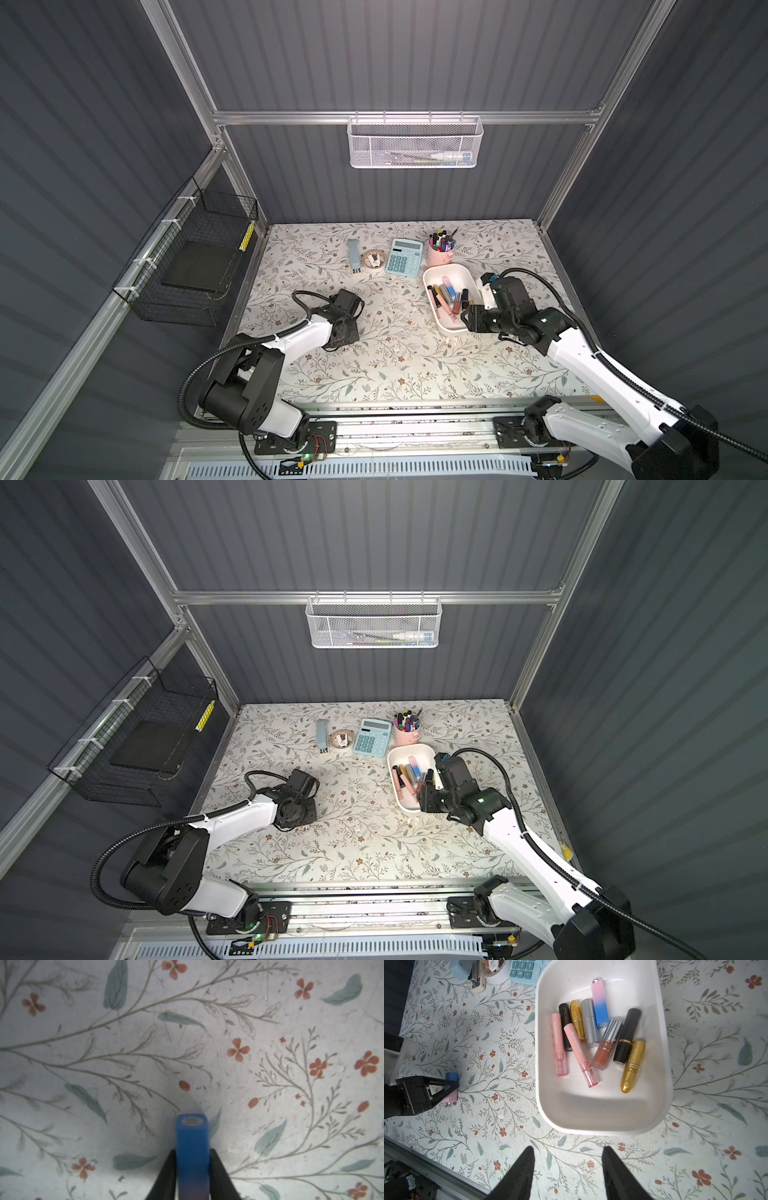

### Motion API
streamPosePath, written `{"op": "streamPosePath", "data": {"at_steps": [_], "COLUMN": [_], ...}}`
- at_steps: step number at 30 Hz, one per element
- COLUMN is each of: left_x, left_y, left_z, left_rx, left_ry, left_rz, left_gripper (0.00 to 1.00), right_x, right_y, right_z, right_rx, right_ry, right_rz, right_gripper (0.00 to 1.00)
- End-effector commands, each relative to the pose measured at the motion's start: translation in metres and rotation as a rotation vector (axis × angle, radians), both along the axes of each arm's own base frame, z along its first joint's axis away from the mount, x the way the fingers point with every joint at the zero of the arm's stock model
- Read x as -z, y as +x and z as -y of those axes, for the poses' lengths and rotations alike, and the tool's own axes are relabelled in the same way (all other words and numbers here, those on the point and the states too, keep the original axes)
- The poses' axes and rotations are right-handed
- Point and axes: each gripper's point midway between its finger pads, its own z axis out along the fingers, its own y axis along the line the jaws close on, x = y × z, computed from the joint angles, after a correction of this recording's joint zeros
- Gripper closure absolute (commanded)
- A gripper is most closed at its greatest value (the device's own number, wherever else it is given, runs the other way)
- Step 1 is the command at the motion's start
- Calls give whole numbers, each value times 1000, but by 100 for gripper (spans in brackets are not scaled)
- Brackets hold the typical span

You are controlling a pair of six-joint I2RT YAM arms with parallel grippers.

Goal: Put the lipstick into the storage box
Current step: Pick up the lipstick at the center of the board.

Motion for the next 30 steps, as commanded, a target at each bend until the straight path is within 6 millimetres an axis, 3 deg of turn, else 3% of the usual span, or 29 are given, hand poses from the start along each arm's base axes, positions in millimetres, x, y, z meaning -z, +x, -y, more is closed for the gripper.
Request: {"op": "streamPosePath", "data": {"at_steps": [1, 7, 13, 19, 30], "left_x": [10, -7, -53, -82, -105], "left_y": [-10, -8, 17, 46, 92], "left_z": [4, 17, 50, 103, 218], "left_rx": [25, 39, 87, 182, 340], "left_ry": [-16, -77, -161, -182, -323], "left_rz": [-80, -74, 10, 70, 135], "left_gripper": [89, 95, 94, 95, 95], "right_x": [2, 2, 5, 4, -19], "right_y": [1, 2, 5, 5, 2], "right_z": [2, 2, 2, 4, 12], "right_rx": [-1, 0, 5, 13, 19], "right_ry": [-19, -20, -29, -31, -40], "right_rz": [3, 8, 7, 11, 73], "right_gripper": [45, 45, 45, 46, 45]}}
